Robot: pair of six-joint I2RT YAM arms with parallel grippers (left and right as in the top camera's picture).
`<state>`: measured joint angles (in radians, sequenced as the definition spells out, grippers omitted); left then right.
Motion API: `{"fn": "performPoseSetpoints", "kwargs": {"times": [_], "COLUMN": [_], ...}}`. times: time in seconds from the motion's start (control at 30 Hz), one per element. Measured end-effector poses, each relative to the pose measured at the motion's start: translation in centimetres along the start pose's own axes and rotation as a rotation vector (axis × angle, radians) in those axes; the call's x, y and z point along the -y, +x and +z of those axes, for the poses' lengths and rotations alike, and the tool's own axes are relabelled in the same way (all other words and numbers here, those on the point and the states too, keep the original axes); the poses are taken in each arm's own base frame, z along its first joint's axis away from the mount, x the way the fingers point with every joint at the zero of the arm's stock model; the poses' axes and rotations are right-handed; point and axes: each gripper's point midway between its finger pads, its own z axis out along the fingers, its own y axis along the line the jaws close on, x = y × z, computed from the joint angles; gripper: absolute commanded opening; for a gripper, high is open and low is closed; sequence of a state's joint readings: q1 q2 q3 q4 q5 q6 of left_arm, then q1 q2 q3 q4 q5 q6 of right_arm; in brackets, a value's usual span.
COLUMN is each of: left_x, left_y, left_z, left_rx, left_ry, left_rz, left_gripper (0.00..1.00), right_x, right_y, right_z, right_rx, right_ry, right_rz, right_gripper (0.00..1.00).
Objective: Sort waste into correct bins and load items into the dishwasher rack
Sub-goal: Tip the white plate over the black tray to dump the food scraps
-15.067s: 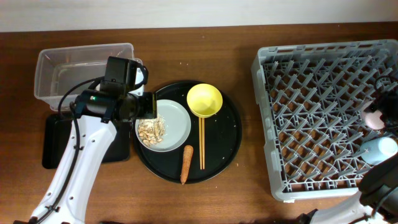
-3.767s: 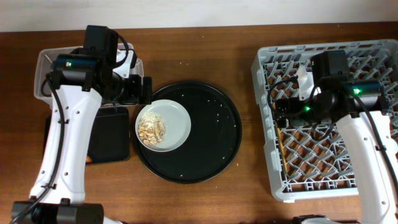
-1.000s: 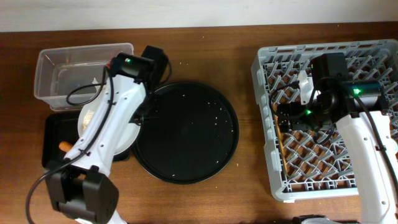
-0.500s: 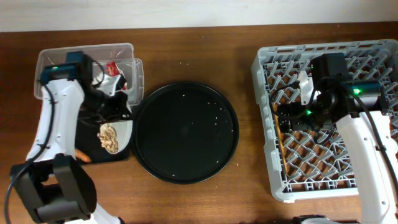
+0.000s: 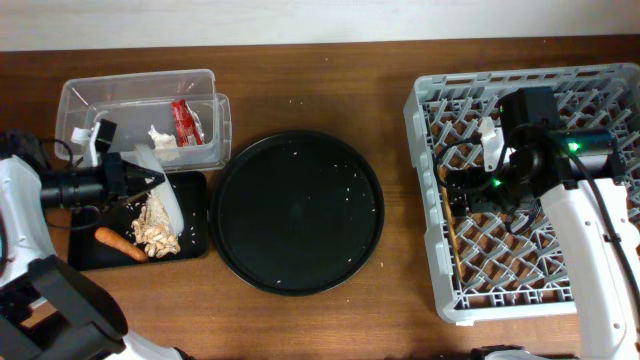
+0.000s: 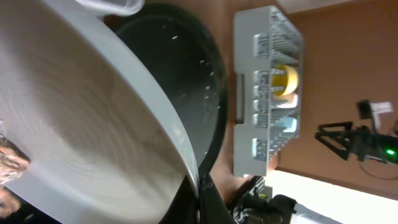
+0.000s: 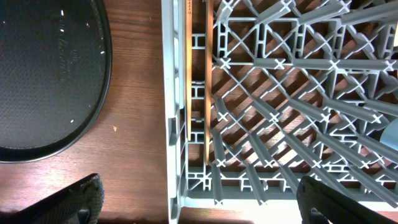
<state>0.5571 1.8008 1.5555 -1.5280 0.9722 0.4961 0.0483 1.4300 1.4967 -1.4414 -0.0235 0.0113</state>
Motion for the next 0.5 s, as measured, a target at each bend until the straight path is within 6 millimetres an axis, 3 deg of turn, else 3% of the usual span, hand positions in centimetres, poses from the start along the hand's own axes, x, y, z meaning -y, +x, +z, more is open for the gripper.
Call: {"fn": "performPoseSetpoints", "kwargs": {"times": [0.2, 0.37, 0.5], "left_x": [0.8, 0.0, 0.2], "left_y": [-0.3, -0.5, -0.2], "left_z": [-0.4, -2.0, -2.0], "left_rx": [0.036, 0.082, 0.075], "left_ry": [0.059, 0.056, 0.068], "left_rz": [0.025, -0.006, -0.027], "left_gripper": [0.0, 0.0, 0.0], "right_x": [0.0, 0.0, 0.0], "right_y": [0.1, 0.2, 0.4], "right_z": [0.0, 0.0, 0.0], "right_rx": [-0.003, -0.009, -0.018], "right_ry": [0.001, 0.001, 0.001], "right_rz": [0.0, 0.0, 0.0], "right_gripper": [0.98, 0.98, 0.98]}}
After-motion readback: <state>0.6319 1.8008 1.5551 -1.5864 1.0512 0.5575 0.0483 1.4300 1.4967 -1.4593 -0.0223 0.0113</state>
